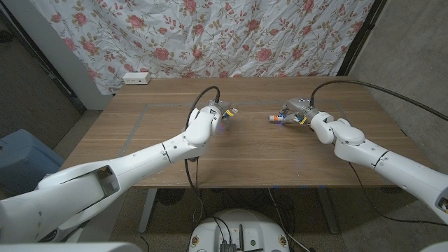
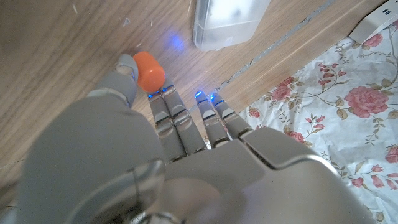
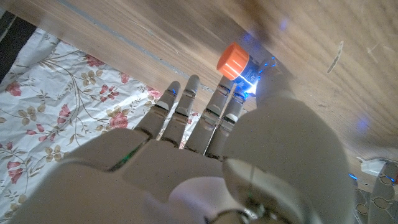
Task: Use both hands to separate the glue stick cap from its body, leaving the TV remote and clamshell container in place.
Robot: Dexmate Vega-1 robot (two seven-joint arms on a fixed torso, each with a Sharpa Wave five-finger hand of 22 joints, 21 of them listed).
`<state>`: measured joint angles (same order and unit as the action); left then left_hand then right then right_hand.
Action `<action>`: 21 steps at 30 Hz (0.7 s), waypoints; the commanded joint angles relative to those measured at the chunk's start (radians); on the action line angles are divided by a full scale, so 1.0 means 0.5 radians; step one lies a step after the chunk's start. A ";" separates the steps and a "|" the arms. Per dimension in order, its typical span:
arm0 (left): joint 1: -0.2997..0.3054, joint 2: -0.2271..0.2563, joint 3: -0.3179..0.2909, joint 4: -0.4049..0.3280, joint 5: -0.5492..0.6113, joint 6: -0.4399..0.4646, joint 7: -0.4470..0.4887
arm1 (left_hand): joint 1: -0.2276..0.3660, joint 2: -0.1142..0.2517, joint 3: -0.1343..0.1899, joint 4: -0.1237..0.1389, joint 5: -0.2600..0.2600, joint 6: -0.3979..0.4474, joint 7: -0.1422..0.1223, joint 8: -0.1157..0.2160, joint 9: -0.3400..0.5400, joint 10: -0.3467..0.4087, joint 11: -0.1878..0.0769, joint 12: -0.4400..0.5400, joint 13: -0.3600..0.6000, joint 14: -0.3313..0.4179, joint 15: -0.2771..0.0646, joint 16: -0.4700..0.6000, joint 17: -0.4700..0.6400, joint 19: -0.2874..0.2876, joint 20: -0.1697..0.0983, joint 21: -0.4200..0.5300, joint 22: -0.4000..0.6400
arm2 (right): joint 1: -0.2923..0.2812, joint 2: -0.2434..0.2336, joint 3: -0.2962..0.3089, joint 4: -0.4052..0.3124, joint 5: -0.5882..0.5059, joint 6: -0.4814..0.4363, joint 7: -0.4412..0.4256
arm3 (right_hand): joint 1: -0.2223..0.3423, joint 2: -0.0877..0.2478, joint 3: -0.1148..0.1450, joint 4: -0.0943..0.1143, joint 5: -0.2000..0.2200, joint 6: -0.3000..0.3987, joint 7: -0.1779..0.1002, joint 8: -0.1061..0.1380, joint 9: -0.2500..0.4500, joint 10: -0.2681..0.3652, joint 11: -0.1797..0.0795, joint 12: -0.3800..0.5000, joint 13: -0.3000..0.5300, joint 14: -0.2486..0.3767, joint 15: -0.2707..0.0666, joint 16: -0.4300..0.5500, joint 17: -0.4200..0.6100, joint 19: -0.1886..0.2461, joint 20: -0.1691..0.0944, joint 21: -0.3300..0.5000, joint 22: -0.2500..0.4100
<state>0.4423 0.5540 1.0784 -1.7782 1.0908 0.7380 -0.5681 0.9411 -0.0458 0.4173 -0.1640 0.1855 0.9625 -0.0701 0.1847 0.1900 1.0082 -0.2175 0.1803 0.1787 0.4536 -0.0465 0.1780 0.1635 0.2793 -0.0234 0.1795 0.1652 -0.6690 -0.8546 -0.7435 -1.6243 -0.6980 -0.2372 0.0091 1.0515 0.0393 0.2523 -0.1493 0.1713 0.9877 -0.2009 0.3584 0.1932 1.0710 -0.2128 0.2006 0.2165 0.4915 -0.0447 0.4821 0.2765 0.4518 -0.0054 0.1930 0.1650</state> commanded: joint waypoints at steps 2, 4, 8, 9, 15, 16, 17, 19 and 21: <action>0.033 -0.035 -0.035 0.061 0.103 -0.056 -0.056 | -0.007 0.012 -0.013 0.004 0.006 -0.013 -0.001 0.002 0.000 -0.014 0.001 -0.002 0.008 -0.005 -0.136 -0.001 -0.002 0.007 -0.019 0.011 0.003 | 0.014 0.011 -0.026 0.041 -0.009 0.017 -0.012 | -0.016 0.058 0.002 -0.001 0.016 0.050 -0.052 0.002 0.012 -0.024 -0.006 0.001 0.007 0.011 -0.276 0.001 0.007 0.014 -0.008 -0.001 0.008; 0.035 -0.048 -0.031 0.077 0.131 -0.047 -0.070 | -0.009 0.010 -0.015 0.004 0.006 -0.019 -0.004 0.001 0.000 -0.019 0.001 -0.003 0.008 -0.005 -0.133 0.000 -0.002 0.008 -0.022 0.011 0.003 | 0.017 0.011 -0.030 0.046 -0.008 0.022 -0.006 | -0.018 0.054 -0.001 -0.002 0.015 0.046 -0.052 -0.001 0.012 -0.032 -0.006 -0.001 0.006 0.010 -0.273 0.002 0.009 0.014 -0.007 -0.001 0.008; 0.032 -0.066 -0.026 0.100 0.170 -0.046 -0.118 | -0.014 0.007 -0.020 0.004 0.006 -0.031 -0.003 -0.001 0.000 -0.029 0.000 -0.004 0.007 -0.011 -0.120 -0.002 -0.002 0.005 -0.031 0.010 0.003 | 0.016 0.007 -0.036 0.038 -0.023 0.006 0.003 | -0.022 0.041 -0.006 -0.005 0.015 0.034 -0.052 -0.008 0.011 -0.045 -0.006 -0.003 0.006 0.004 -0.270 -0.003 0.009 0.015 -0.004 -0.001 0.008; 0.030 -0.069 -0.025 0.105 0.177 -0.050 -0.128 | -0.019 0.006 -0.024 0.005 0.006 -0.033 -0.003 0.000 -0.001 -0.039 0.000 -0.005 0.007 -0.013 -0.107 -0.002 -0.002 -0.001 -0.050 0.008 0.003 | 0.016 0.006 -0.039 0.034 -0.030 0.001 0.008 | -0.023 0.039 -0.006 -0.006 0.016 0.031 -0.052 -0.010 0.011 -0.048 -0.006 -0.004 0.006 0.002 -0.270 -0.005 0.008 0.015 -0.004 -0.001 0.008; 0.032 -0.086 -0.020 0.128 0.231 -0.066 -0.155 | -0.034 0.003 -0.039 0.006 0.006 -0.073 -0.006 -0.006 -0.002 -0.083 -0.001 -0.009 0.007 -0.023 -0.072 -0.003 -0.002 -0.040 -0.100 -0.002 0.001 | 0.019 -0.001 -0.047 0.021 -0.051 -0.008 0.030 | -0.046 0.009 -0.013 -0.004 0.022 -0.031 -0.050 -0.045 0.008 -0.092 -0.005 -0.007 0.013 -0.032 -0.262 -0.037 0.000 -0.009 0.002 -0.009 0.008; 0.031 -0.092 -0.014 0.134 0.252 -0.061 -0.162 | -0.036 0.003 -0.040 0.006 0.006 -0.077 -0.005 -0.007 -0.002 -0.087 -0.001 -0.009 0.007 -0.024 -0.071 -0.003 -0.002 -0.044 -0.102 -0.003 0.001 | 0.020 -0.005 -0.049 0.016 -0.054 -0.007 0.039 | -0.046 0.008 -0.014 -0.005 0.023 -0.038 -0.050 -0.049 0.007 -0.095 -0.006 -0.007 0.014 -0.034 -0.263 -0.038 0.001 -0.012 0.004 -0.009 0.008; 0.032 -0.095 -0.015 0.136 0.260 -0.064 -0.169 | -0.038 0.002 -0.042 0.006 0.006 -0.082 -0.004 -0.007 -0.002 -0.095 0.000 -0.012 0.007 -0.025 -0.070 -0.003 -0.002 -0.044 -0.104 -0.003 0.001 | 0.019 -0.004 -0.048 0.013 -0.056 -0.013 0.042 | -0.048 0.005 -0.015 -0.005 0.024 -0.044 -0.050 -0.052 0.007 -0.101 -0.006 -0.009 0.013 -0.036 -0.263 -0.039 0.001 -0.013 0.004 -0.010 0.008; 0.036 -0.098 -0.022 0.137 0.267 -0.071 -0.174 | -0.044 -0.002 -0.046 0.007 0.005 -0.082 -0.006 -0.006 -0.002 -0.104 0.000 -0.012 0.006 -0.025 -0.071 -0.003 -0.002 -0.049 -0.106 -0.003 0.001 | 0.018 -0.005 -0.047 0.011 -0.057 -0.014 0.046 | -0.063 -0.006 -0.022 -0.001 0.025 -0.066 -0.050 -0.065 0.006 -0.125 -0.004 -0.013 0.014 -0.046 -0.258 -0.046 0.002 -0.015 0.007 -0.009 0.008; 0.033 -0.102 -0.017 0.141 0.292 -0.074 -0.200 | -0.056 -0.009 -0.057 0.009 0.005 -0.114 -0.010 -0.011 -0.003 -0.127 0.000 -0.012 0.006 -0.035 -0.052 -0.004 -0.002 -0.057 -0.105 -0.003 0.000 | 0.016 -0.008 -0.046 0.002 -0.062 -0.022 0.054 | -0.072 -0.014 -0.026 0.001 0.027 -0.077 -0.050 -0.072 0.006 -0.144 -0.004 -0.016 0.014 -0.057 -0.255 -0.052 0.003 -0.018 0.010 -0.009 0.008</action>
<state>0.4571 0.5183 1.0664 -1.7261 1.1835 0.7104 -0.6298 0.9221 -0.0490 0.3962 -0.1606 0.1855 0.9177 -0.0751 0.1810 0.1860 0.9578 -0.2183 0.1773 0.1789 0.4410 -0.0484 0.1780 0.1636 0.2573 -0.0377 0.1795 0.1628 -0.6614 -0.8526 -0.7621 -1.6109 -0.7155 -0.2359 0.0176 1.0359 0.0475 0.2434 -0.1509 0.1779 0.9623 -0.2255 0.3279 0.1935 1.0105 -0.2164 0.1958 0.2225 0.4709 -0.0469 0.4601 0.2745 0.4478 -0.0015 0.1884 0.1650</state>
